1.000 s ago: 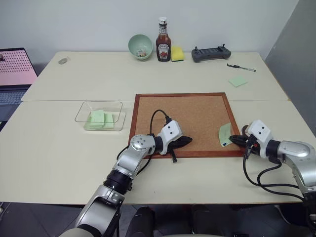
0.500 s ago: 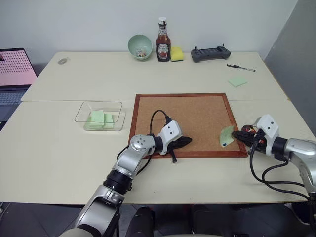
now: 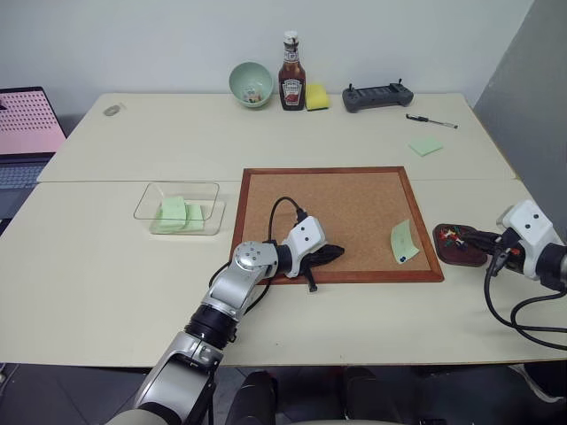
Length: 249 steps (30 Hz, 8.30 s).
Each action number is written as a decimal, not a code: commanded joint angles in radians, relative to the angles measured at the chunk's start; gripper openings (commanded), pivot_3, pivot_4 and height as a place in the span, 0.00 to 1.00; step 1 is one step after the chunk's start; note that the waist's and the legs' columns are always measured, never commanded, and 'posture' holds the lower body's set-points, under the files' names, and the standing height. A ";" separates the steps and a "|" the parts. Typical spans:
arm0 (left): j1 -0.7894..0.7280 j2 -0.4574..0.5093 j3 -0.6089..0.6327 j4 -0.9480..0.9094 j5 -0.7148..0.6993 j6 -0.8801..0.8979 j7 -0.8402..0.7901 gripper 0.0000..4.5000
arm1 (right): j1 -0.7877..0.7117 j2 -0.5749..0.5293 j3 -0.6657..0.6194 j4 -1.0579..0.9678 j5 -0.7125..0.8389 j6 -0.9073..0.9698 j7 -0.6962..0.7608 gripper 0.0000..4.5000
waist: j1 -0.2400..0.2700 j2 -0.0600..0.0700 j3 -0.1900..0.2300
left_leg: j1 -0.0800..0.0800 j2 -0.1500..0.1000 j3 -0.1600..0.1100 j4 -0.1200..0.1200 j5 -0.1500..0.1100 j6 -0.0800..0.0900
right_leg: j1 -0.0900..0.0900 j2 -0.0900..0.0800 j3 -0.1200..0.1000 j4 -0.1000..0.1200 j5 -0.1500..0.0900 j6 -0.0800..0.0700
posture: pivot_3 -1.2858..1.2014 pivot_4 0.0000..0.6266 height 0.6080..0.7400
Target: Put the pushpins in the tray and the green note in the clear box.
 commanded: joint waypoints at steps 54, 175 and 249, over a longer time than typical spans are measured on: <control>0.016 -0.007 -0.012 0.020 0.016 0.002 0.003 0.00 | -0.054 0.130 0.199 -0.224 0.102 0.164 -0.008 0.88 | 0.002 0.000 0.000 | 0.000 0.000 -0.001 0.000 0.000 0.000 | 0.000 0.000 -0.001 -0.001 0.000 0.000 | 0.52 0.24 1.00; 0.027 -0.022 0.008 0.020 0.004 0.013 0.018 0.00 | -0.089 -0.069 0.123 0.048 -0.137 -0.098 0.036 0.00 | 0.001 0.000 0.000 | 0.000 0.000 0.000 0.000 0.000 0.000 | 0.000 0.000 0.000 -0.001 0.000 0.000 | 0.52 0.24 1.00; 0.025 -0.046 0.063 -0.002 -0.045 0.042 0.039 0.00 | -0.266 0.050 0.421 0.032 -0.321 -0.425 0.100 0.02 | 0.001 0.000 0.000 | 0.000 0.000 -0.001 0.000 0.000 0.000 | 0.000 0.000 -0.001 -0.001 0.000 0.000 | 0.52 0.24 1.00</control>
